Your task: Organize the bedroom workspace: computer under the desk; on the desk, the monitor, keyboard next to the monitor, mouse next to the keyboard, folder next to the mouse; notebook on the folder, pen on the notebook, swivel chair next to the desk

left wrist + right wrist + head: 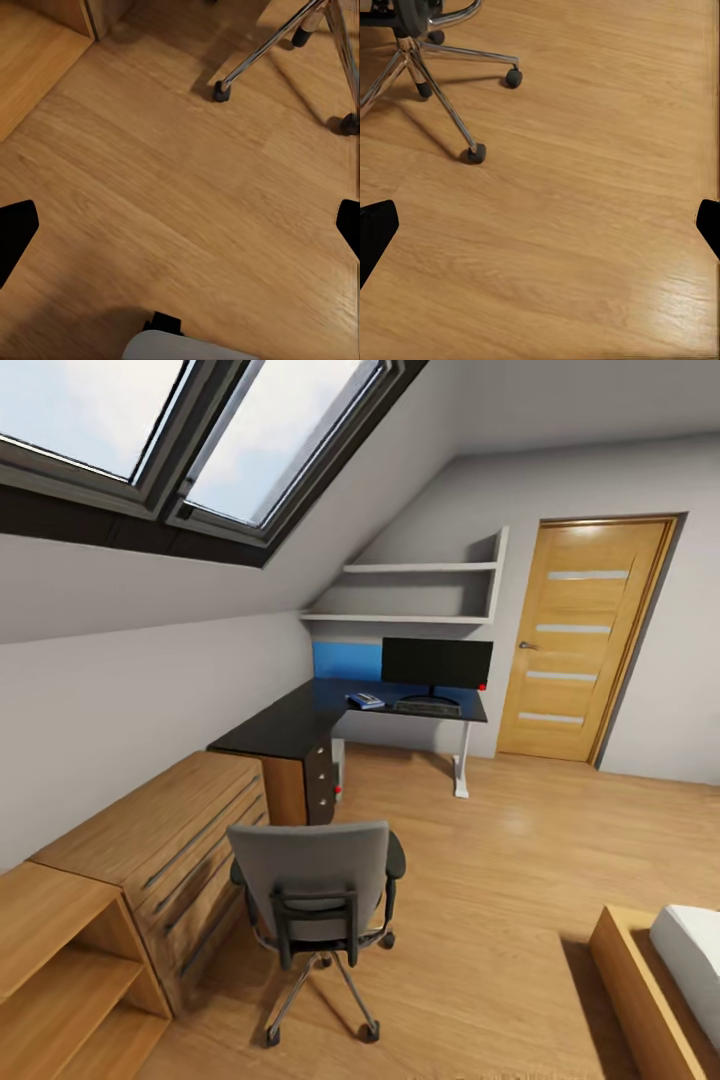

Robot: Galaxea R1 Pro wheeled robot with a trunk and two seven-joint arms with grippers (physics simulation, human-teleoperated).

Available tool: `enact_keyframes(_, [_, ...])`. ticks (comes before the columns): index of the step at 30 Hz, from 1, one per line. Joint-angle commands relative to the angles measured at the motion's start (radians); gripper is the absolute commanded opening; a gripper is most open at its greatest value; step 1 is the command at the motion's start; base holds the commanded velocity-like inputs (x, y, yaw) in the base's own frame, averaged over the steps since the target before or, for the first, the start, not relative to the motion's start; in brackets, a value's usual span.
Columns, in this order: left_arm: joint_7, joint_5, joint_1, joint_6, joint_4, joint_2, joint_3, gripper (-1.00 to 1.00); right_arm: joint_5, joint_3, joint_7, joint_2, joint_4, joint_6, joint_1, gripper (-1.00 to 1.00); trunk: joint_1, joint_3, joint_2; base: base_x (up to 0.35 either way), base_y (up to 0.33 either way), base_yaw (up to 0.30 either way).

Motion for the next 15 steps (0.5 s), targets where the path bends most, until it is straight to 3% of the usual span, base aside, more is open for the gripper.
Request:
enact_keyframes(1, [-0.002, 0.006, 0.0, -0.001, -0.002, -0.001, 0.001, 1.0, 0.0, 0.008, -0.008, 0.0, 0.0, -0.001, -0.001, 1.0, 0.0, -0.001, -0.001, 0.001, 0.0, -0.245])
enact_keyframes(7, [-0.002, 0.006, 0.0, -0.002, -0.002, -0.001, 0.0, 1.0, 0.002, 0.011, -0.003, 0.0, 0.0, 0.001, -0.001, 1.0, 0.0, -0.002, -0.001, 0.0, 0.0, -0.136])
enact_keyframes(14, [0.0, 0.007, 0.0, -0.004, 0.001, 0.003, 0.001, 1.0, 0.002, 0.01, 0.001, -0.001, 0.003, 0.005, -0.001, 1.0, 0.0, -0.002, -0.001, 0.0, 0.0, -0.038])
enact_keyframes(15, [0.001, 0.002, 0.0, -0.004, 0.026, 0.014, 0.001, 1.0, 0.002, 0.01, 0.001, -0.002, 0.005, 0.005, -0.001, 1.0, 0.0, -0.002, -0.001, 0.0, 0.0, -0.005])
